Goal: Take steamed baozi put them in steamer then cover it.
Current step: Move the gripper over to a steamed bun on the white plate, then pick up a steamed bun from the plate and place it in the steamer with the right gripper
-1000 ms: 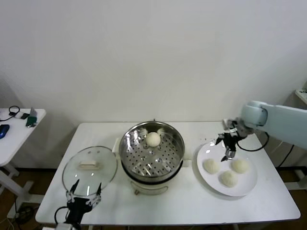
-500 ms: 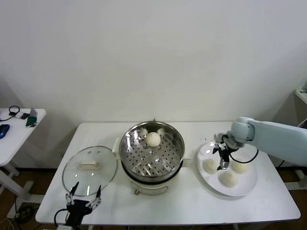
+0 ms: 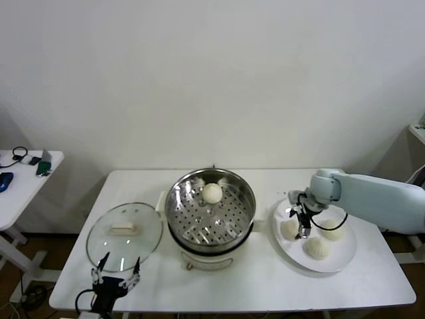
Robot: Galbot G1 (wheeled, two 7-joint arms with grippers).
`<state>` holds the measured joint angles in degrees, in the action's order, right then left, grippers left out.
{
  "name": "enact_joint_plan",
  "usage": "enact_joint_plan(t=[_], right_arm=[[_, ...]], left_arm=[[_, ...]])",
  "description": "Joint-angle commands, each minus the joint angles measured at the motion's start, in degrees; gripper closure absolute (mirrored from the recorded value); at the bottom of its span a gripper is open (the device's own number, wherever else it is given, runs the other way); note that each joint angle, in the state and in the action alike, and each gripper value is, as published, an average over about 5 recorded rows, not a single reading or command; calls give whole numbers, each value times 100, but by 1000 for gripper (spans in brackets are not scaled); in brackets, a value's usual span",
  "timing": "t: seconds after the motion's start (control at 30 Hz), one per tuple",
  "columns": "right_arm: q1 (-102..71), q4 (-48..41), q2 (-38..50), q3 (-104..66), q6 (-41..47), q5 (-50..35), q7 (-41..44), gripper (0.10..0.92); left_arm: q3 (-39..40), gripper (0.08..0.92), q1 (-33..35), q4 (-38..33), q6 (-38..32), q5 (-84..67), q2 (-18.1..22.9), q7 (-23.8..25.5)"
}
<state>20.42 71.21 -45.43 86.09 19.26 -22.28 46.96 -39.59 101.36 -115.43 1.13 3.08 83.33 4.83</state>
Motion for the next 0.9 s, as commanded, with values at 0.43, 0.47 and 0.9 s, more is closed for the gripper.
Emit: enact_joint_plan(t=[0.43,0.47,0.9], right_arm=[[139,51,29,12,-39,-4,201,453],[264,114,61,66,-58,-43,233,456],[4939,827,-517,2290,-704,-1880,1287,457]], left_arm=[[-1,177,20,-22,16,4,7,-2],[-4,177,23,-22,14,4,7,-2],[-5,177,-1,-119,44,-4,-38,4]])
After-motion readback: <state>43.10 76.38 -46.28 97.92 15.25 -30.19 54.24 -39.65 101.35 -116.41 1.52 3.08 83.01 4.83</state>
